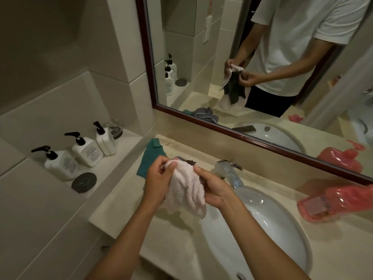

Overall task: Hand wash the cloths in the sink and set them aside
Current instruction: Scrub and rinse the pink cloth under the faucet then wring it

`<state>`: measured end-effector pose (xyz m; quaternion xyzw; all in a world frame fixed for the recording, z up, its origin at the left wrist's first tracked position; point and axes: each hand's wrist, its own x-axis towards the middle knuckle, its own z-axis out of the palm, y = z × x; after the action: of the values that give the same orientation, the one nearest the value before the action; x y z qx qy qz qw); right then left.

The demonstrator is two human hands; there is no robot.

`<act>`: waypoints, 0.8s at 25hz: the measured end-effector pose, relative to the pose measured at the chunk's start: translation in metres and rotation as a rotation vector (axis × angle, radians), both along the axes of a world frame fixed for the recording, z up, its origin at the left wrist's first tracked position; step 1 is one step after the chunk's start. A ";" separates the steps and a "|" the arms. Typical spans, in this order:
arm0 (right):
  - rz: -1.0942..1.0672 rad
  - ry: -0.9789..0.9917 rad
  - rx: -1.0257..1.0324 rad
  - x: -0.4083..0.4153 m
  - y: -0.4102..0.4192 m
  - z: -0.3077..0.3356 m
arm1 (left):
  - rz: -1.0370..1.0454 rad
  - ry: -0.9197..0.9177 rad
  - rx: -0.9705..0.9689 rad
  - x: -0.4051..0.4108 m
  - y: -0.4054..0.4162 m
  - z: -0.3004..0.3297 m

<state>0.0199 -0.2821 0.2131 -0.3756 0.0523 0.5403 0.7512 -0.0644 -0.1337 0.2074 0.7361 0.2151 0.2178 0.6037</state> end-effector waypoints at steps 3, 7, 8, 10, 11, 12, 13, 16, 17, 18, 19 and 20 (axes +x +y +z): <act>0.079 0.024 -0.035 0.002 0.017 0.000 | -0.080 0.051 0.013 -0.003 0.019 -0.006; 0.007 -0.068 -0.225 0.004 0.041 -0.008 | -0.106 0.107 0.000 -0.009 0.035 -0.018; -0.048 -0.037 -0.213 0.005 0.044 -0.011 | -0.061 0.103 -0.004 -0.011 0.040 -0.021; -0.138 0.010 -0.184 0.008 0.046 -0.015 | 0.034 0.099 0.015 -0.014 0.052 -0.025; -0.164 0.010 -0.189 0.010 0.048 -0.016 | 0.078 0.102 0.037 -0.015 0.058 -0.025; -0.188 0.007 -0.196 0.011 0.050 -0.017 | 0.114 0.108 0.060 -0.015 0.063 -0.025; -0.222 0.016 -0.200 0.012 0.053 -0.018 | 0.147 0.109 0.077 -0.015 0.066 -0.024; -0.356 0.058 -0.199 0.018 0.064 -0.018 | 0.250 0.080 0.099 -0.016 0.078 -0.021; -0.393 0.061 -0.198 0.021 0.068 -0.017 | 0.273 0.074 0.098 -0.016 0.083 -0.019; -0.419 0.047 -0.207 0.024 0.074 -0.016 | 0.279 0.075 0.098 -0.016 0.087 -0.017; -0.426 0.011 -0.243 0.026 0.081 -0.016 | 0.272 0.083 0.101 -0.015 0.090 -0.014; -0.409 -0.050 -0.316 0.028 0.090 -0.018 | 0.260 0.090 0.109 -0.014 0.093 -0.011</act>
<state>0.0475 -0.1924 0.1951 -0.4833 0.1924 0.3526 0.7778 -0.0780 -0.0412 0.1967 0.7427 0.3236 0.2722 0.5192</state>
